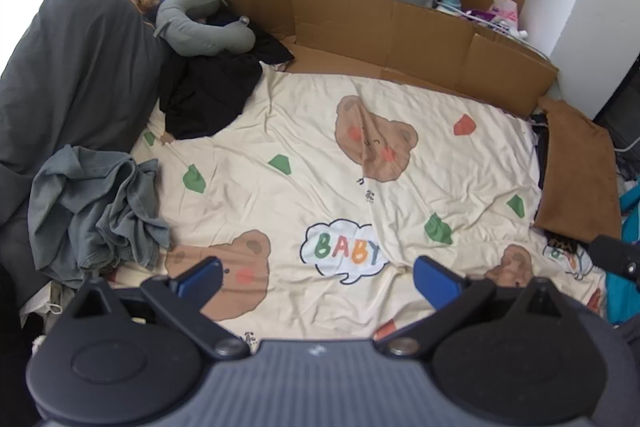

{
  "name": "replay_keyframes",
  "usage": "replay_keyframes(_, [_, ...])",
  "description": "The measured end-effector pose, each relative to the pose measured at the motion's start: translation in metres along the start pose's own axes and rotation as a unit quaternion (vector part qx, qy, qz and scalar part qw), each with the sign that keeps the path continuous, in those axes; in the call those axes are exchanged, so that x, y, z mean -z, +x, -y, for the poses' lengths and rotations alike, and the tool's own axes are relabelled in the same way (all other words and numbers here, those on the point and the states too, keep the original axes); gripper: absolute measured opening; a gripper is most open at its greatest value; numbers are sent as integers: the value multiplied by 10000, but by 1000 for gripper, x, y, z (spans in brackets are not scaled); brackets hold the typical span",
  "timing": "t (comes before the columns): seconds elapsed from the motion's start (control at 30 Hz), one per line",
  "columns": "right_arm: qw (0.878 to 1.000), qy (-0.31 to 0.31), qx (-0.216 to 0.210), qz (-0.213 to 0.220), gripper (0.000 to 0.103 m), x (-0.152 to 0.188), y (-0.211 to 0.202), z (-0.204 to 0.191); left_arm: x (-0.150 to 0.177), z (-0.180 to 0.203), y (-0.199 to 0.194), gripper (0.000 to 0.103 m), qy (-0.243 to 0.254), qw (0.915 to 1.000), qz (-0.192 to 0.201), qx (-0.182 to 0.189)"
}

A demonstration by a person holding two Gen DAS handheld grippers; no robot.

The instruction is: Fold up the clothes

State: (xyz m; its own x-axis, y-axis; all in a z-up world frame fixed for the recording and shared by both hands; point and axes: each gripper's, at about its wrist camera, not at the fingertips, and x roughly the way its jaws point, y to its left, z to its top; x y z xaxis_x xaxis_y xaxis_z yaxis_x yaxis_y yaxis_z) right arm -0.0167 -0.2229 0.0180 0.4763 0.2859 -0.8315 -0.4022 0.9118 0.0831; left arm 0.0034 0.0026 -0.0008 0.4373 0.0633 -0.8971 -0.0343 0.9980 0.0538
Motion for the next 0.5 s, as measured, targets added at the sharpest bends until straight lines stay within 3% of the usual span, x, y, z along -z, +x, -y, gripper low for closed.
replay_keyframes(0.5, [10000,-33,-12,-68,102,-3,2,-2,2,-1,-1,103,-6,10000,19,-24])
